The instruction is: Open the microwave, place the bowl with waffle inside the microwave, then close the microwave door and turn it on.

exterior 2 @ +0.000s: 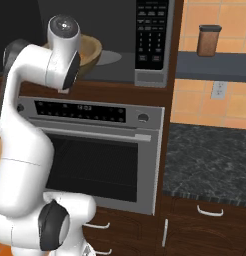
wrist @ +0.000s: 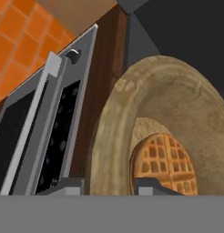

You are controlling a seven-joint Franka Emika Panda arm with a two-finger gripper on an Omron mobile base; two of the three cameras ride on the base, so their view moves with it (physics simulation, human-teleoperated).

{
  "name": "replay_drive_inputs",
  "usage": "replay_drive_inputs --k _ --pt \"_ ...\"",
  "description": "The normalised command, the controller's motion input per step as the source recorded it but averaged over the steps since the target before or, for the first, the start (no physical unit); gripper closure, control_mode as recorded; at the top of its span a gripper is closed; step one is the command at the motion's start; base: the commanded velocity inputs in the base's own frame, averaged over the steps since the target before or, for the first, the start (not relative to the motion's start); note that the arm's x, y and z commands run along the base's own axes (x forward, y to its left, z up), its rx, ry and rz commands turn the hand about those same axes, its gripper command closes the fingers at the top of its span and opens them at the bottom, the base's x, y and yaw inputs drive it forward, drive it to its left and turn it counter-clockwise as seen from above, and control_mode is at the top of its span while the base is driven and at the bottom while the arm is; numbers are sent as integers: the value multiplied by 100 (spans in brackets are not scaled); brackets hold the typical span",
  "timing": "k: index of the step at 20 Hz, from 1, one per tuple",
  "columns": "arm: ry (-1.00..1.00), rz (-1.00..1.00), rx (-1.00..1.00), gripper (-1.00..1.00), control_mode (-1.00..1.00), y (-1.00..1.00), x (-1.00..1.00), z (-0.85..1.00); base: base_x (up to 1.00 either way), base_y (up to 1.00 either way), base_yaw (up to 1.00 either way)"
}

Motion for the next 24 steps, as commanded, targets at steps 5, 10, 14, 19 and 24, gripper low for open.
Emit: replay_drive_inputs --k 5,10,14,19,24 --pt "2 -1 0 100 -100 0 62 5 0 0 0" --pt "0 -1 0 100 -100 1 66 4 0 0 0" --pt "0 -1 0 100 -100 3 62 0 0 0 0" --pt "4 0 -1 100 -100 6 52 2 0 0 0" --pt "9 -1 -5 100 -100 13 52 0 0 0 0"
